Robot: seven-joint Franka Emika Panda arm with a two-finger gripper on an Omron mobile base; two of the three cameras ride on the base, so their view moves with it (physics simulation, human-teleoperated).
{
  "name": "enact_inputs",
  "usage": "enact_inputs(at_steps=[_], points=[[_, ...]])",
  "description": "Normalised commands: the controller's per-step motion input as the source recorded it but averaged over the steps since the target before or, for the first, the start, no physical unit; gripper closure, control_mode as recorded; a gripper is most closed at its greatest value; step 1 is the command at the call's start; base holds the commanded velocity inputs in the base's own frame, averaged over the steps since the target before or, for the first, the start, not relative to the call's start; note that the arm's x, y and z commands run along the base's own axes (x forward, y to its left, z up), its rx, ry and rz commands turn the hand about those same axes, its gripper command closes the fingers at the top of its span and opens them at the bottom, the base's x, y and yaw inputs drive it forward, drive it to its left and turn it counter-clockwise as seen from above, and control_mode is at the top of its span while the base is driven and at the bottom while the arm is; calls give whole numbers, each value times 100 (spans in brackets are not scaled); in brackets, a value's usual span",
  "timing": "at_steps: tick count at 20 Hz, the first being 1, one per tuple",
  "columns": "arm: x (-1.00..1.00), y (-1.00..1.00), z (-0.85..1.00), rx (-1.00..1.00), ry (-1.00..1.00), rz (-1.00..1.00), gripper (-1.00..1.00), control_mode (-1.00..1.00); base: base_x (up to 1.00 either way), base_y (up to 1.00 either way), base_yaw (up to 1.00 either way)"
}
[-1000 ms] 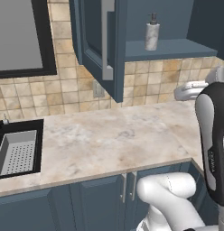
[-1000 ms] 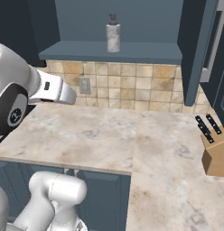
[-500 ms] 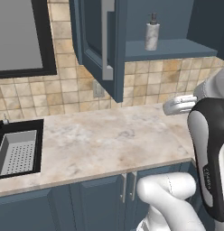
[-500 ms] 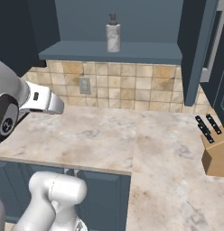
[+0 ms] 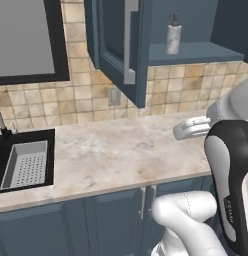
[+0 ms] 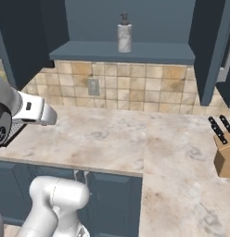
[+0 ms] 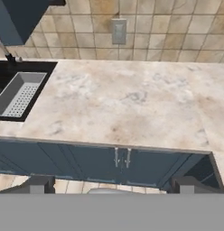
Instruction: Pick up the bar soap and soap dispenser from the sink, and place them back in the cabinet, and close the cabinet doors.
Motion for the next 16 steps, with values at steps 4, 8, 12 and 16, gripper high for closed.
enact_inputs(at_steps=[4, 8, 12, 16], points=[[0, 0, 0, 0, 0, 0, -100, 100, -36, 77, 0], [0, 0, 0, 0, 0, 0, -100, 100, -23, 93, 0], [0, 0, 0, 0, 0, 0, -100, 100, -11, 97, 0], [0, 0, 0, 0, 0, 0, -100, 100, -3, 96, 0]])
